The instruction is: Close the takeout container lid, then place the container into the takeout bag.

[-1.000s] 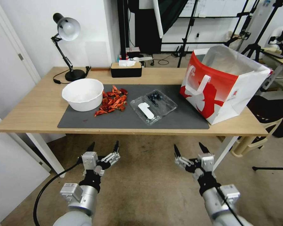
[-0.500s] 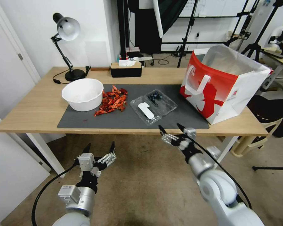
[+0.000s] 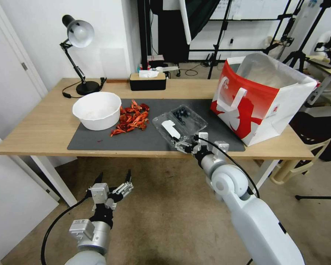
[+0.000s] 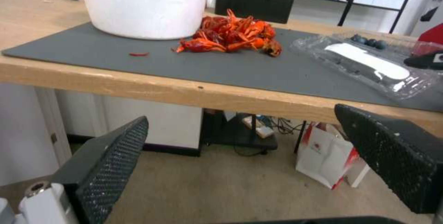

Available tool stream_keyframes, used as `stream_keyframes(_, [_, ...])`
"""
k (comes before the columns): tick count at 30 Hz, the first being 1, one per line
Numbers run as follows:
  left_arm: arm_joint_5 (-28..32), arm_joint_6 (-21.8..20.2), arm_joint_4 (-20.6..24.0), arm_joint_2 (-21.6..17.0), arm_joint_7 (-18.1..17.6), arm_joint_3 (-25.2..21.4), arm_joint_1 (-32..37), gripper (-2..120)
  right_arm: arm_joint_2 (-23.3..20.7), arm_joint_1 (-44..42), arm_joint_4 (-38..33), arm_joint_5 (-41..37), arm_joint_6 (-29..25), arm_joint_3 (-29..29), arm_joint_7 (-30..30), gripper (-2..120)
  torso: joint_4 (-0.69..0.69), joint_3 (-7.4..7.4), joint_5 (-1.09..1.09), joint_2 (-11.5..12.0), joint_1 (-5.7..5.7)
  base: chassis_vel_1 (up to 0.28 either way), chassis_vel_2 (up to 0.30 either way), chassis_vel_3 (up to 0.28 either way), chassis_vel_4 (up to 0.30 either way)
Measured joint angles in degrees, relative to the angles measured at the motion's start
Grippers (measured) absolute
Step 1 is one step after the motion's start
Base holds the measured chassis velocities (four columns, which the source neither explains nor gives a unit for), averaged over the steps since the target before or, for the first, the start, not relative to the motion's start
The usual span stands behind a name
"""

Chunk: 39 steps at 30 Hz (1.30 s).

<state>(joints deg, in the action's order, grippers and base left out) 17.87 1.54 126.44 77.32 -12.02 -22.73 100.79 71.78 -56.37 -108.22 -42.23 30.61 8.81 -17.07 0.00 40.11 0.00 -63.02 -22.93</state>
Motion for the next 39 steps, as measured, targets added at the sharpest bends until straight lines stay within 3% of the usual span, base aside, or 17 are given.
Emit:
stream_keyframes(11, [-0.01,0.47,-0.46,0.15,-0.23,-0.23,-0.08,100,1.51,4.85,1.96,-7.93,4.48,-1.53,-5.31,100,0.00,0.00,0.00,0.00,0.02,0.000,0.000,0.000,0.000])
stream_keyframes(39, [-0.29,2.52,-0.56,0.42,-0.38,-0.67,1.17,100,6.28,8.68,4.64,-7.94,5.48,-6.43,-5.59,100,0.00,-0.01,0.00,0.00,0.01,0.000,0.000,0.000,0.000])
